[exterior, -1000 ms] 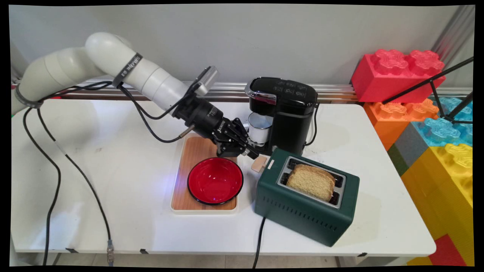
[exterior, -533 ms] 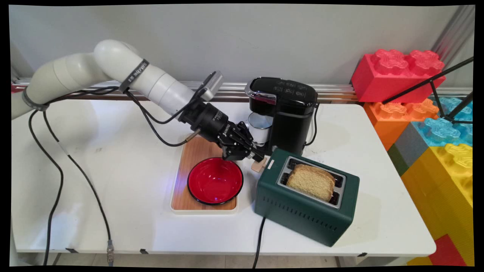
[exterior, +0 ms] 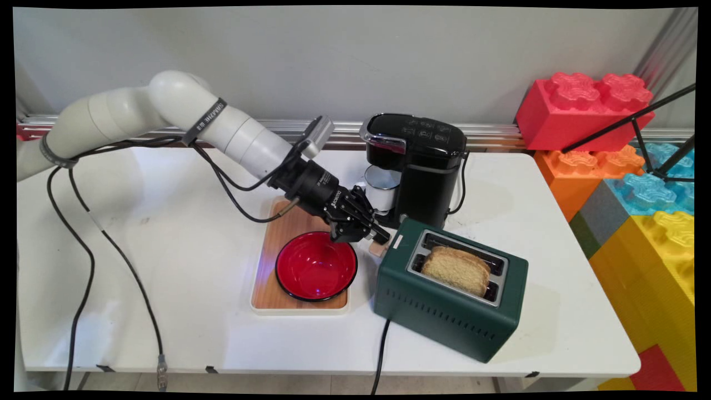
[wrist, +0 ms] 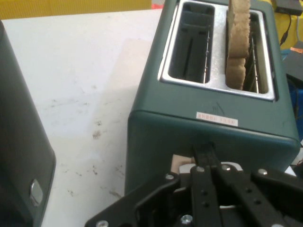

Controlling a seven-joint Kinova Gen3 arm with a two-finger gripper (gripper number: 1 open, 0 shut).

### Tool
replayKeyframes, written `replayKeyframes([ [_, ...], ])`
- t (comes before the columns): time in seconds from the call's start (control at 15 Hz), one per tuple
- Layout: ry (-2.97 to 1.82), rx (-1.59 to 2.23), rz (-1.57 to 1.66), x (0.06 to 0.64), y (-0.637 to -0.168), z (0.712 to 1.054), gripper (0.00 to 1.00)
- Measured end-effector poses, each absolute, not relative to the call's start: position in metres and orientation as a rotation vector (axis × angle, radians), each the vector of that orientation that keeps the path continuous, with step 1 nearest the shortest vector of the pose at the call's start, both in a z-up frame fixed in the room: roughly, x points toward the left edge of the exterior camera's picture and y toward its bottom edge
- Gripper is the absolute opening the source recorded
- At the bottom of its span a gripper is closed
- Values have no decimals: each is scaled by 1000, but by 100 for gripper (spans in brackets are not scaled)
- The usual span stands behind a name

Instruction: Press the toaster switch

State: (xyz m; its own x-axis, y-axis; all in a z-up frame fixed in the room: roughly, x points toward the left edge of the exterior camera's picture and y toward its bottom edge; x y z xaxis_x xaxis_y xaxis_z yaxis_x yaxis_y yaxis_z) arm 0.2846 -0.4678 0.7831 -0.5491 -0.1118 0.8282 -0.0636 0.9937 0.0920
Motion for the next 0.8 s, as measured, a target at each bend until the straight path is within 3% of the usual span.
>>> replayKeyframes([
  [0.8,-2173,135,-66,283,-468,764,0],
])
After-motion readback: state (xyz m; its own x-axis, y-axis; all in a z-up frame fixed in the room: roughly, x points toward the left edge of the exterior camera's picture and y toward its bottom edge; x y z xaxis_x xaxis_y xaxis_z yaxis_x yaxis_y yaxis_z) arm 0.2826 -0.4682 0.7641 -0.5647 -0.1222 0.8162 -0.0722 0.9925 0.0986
